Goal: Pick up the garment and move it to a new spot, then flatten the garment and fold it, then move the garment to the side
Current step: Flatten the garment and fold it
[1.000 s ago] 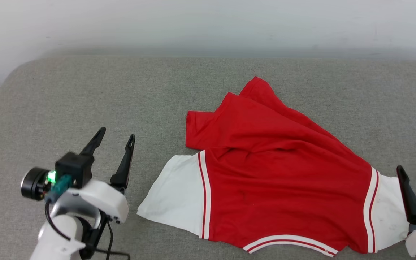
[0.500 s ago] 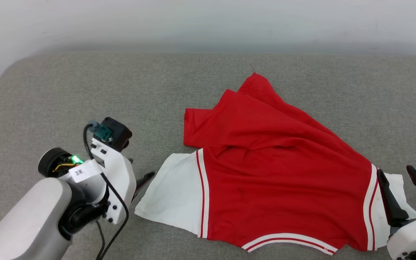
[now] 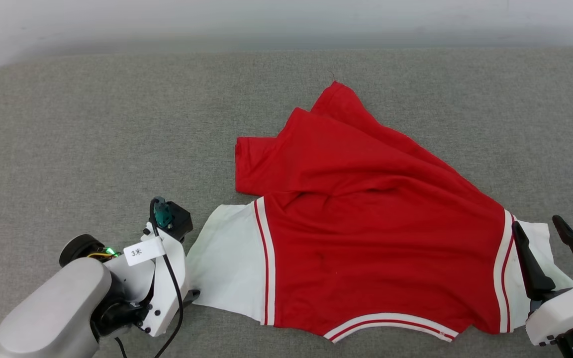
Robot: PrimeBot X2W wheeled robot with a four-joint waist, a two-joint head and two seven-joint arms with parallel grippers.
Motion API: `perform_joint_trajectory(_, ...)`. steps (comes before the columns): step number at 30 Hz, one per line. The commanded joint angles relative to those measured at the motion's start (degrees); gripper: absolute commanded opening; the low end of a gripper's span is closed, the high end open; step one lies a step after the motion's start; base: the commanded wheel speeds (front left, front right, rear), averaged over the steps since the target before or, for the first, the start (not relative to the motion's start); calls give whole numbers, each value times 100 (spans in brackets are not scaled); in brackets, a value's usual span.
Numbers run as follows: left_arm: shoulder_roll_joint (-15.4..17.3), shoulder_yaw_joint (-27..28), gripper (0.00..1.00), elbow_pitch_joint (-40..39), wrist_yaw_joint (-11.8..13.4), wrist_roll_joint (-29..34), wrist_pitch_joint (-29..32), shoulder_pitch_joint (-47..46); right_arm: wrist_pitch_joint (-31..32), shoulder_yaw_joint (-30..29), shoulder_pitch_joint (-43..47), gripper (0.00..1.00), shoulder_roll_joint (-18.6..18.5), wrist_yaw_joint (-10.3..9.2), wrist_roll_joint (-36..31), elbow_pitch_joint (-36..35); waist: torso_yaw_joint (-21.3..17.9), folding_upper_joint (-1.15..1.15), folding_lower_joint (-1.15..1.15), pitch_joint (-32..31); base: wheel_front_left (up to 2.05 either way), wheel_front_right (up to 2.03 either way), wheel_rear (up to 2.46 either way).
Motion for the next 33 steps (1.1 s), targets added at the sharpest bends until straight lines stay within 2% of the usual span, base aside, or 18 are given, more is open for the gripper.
perform_joint_trajectory(1,23,-76,100,108,-3,16,-50,-96,-49,17,-104,100,40,-8,9,21,-46,0,0,63,0,0,0)
perform_joint_trajectory(9,-62,-737,100,758,11,-58,-280,-96,-81,93,-219,100,86,-8,13,93,-125,0,0,196,0,0,0)
perform_joint_trajectory(10,-65,-812,50,786,11,-99,-335,-79,-84,95,-214,100,87,-8,15,100,-130,0,0,198,0,0,0)
perform_joint_trajectory(11,-64,-824,8,807,11,-111,-461,-86,-87,93,-207,100,80,-8,20,105,-132,0,0,199,0,0,0)
perform_joint_trajectory(12,-55,-831,0,809,11,-147,-581,-91,-88,82,-196,100,67,-8,27,109,-129,0,0,189,0,0,0)
perform_joint_trajectory(15,13,-810,0,704,8,-169,-944,-113,-77,44,-163,100,21,-8,30,106,-126,0,0,143,0,0,0)
perform_joint_trajectory(16,133,-724,0,609,5,-189,-1329,-123,-42,16,-119,100,-36,-8,13,79,-118,0,0,88,0,0,0)
perform_joint_trajectory(20,370,-400,0,661,34,-191,-2070,-58,69,-34,-37,100,-253,-8,21,-36,-96,0,0,-63,0,0,0)
perform_joint_trajectory(25,568,-185,0,537,201,-222,-2510,141,302,-117,42,100,-593,-8,83,-204,-80,0,0,-218,0,0,0)
perform_joint_trajectory(29,765,-16,0,320,392,-289,-2795,378,832,-15,183,100,-1018,-8,366,-331,-52,0,0,-317,0,0,0)
perform_joint_trajectory(33,909,65,0,54,553,-304,-2925,556,1800,315,406,100,-1643,-8,826,-473,-27,0,0,-362,0,0,0)
